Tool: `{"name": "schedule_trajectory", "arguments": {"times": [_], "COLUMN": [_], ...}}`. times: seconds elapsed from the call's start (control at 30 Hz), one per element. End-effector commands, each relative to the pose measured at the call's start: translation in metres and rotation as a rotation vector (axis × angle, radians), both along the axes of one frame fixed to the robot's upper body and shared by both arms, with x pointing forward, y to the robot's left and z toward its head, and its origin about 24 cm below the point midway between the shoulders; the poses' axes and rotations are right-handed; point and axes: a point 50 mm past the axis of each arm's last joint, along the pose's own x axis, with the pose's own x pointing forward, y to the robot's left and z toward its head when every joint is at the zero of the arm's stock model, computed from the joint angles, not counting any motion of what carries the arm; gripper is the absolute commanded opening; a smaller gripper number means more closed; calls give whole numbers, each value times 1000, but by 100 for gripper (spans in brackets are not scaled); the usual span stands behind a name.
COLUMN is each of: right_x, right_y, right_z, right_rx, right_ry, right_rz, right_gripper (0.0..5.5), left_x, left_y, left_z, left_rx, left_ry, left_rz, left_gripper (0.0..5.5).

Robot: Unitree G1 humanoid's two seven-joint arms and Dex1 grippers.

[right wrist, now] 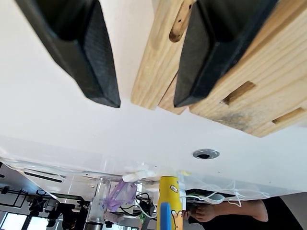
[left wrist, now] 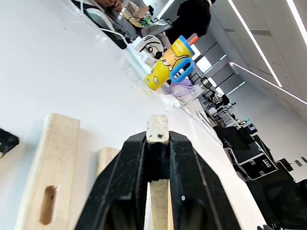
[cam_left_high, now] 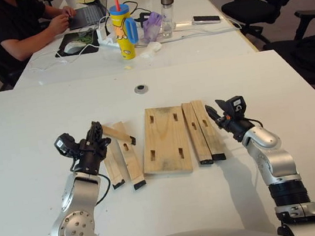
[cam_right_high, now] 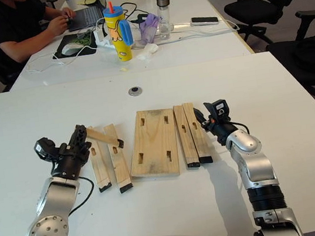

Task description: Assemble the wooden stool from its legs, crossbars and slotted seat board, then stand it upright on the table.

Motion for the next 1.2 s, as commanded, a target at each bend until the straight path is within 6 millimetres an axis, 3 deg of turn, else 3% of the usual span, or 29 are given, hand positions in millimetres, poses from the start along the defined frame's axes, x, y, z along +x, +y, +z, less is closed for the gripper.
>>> {"name": "schedule_trajectory", "arguments": {"times": [0.03,0.83,1.0,1.13,1.2], "right_x": [2,4,6,5,2], "right_y": [3,17,21,25,27], "right_z": [3,3,5,5,3], "right_rx": [-8,-2,0,8,14], "right_ry": [-1,21,22,26,31], "right_rz": [22,93,107,109,103], "right_gripper": [205,205,205,205,205], "left_x": [-3,-4,12,22,22], "left_y": [4,5,6,-6,-12], "left_z": [-4,-27,-25,-15,-19], "left_rx": [27,108,262,454,503], "left_ry": [13,96,134,117,145], "left_rz": [58,128,155,92,35], "left_gripper": [44,44,44,44,44]}}
